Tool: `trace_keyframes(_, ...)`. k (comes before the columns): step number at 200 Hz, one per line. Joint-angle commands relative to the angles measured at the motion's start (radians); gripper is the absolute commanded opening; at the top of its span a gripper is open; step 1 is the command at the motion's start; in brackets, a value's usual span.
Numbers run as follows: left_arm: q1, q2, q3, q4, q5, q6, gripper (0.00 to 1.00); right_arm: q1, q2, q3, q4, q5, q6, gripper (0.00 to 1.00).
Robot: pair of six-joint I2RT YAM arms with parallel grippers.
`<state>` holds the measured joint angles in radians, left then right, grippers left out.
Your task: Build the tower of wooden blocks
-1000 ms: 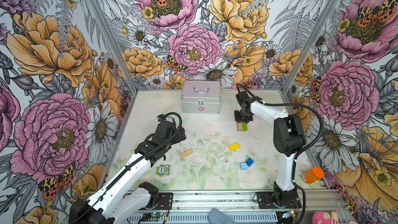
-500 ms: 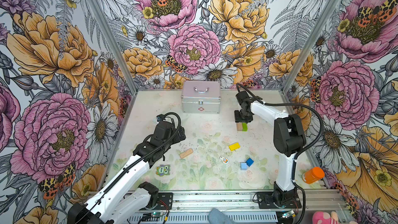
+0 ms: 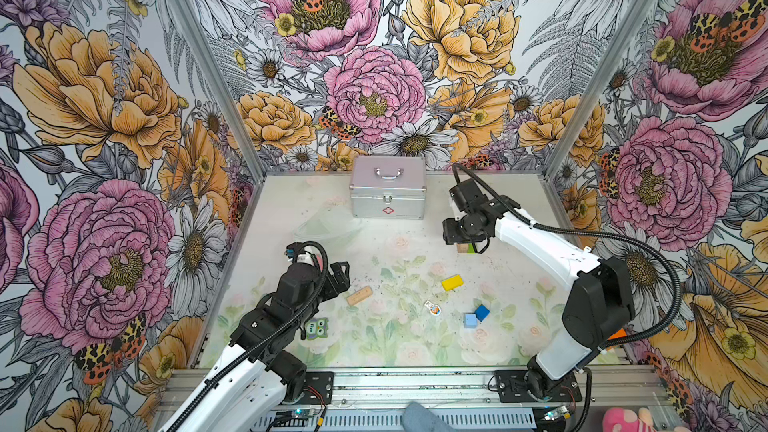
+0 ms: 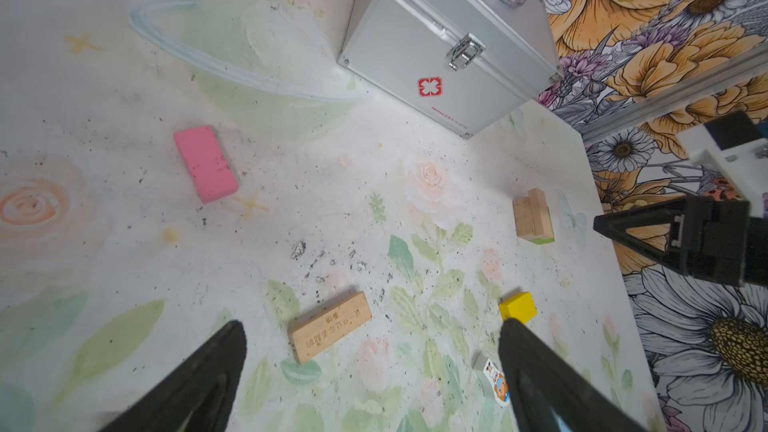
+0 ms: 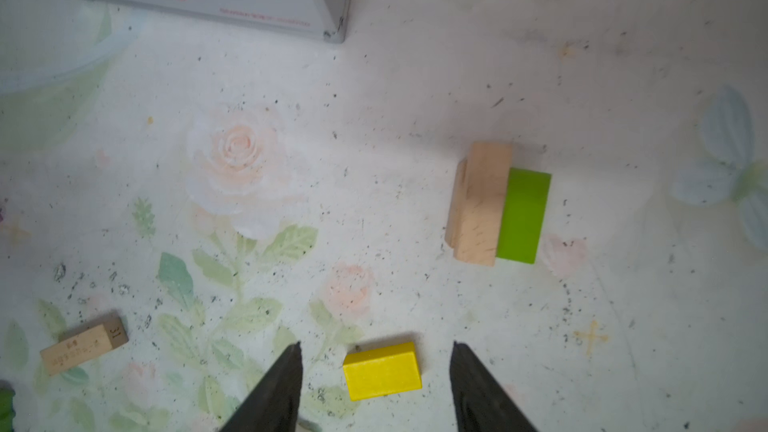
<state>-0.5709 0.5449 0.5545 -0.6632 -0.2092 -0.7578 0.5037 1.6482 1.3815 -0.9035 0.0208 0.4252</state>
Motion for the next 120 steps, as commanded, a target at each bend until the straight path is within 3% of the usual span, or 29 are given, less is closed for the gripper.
trace_keyframes(1,-0.064,-0.025,-0.071,-0.069,-0.040,-0.100,0.94,0.044,-0.067,-0.067,0.011,0.001,0.060,0.62)
trace_keyframes(44,-0.193,0.082,-0.155,-0.003,-0.087,-0.167,0.94,0.116,-0.197,-0.173,0.032,-0.006,0.095,0.79)
trace_keyframes(120,-0.188,0.387,-0.162,0.240,-0.008,-0.140,0.88,0.118,-0.360,-0.232,0.030,-0.004,0.073,0.86)
